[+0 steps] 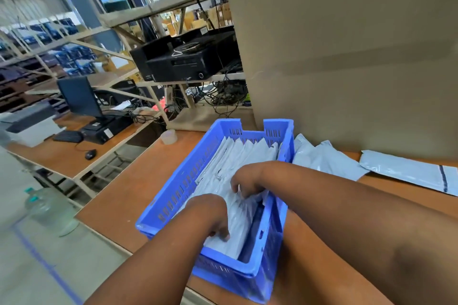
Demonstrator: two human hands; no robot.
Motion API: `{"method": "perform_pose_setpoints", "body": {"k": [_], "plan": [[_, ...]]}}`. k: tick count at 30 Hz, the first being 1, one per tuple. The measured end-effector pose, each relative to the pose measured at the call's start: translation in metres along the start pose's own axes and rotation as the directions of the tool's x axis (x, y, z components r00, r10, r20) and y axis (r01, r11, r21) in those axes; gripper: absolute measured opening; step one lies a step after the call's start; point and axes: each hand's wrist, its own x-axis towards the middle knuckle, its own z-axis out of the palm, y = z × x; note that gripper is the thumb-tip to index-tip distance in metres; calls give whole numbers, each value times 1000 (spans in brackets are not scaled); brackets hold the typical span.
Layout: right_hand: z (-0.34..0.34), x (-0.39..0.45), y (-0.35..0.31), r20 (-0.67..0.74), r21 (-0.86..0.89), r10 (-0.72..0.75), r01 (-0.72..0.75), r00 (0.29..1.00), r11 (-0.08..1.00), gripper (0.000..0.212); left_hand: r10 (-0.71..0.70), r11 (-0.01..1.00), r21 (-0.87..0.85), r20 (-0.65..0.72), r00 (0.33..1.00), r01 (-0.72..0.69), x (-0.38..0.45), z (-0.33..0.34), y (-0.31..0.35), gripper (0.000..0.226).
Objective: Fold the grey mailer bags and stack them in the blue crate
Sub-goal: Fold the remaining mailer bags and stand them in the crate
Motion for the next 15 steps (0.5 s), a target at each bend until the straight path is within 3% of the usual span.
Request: {"method": "perform_pose_setpoints", "body": {"k": [3, 6, 12, 15], "plan": [[-13, -28, 20, -168, 1, 12, -12, 986, 1000, 33, 77, 995, -43, -305, 949, -95, -8, -25, 17, 40], [-24, -62, 50, -316, 32, 43, -35, 948, 999, 28, 138, 986, -16, -499, 856, -168, -14, -54, 42, 30], [-25, -129, 133, -479, 192, 191, -110, 857, 975, 31, 256, 957, 78, -674, 693, -279, -26, -111, 111, 27], [0, -155, 183, -459, 265, 323, -219, 828, 939, 34, 338, 934, 162, -688, 642, -319, -23, -126, 153, 28]]}}
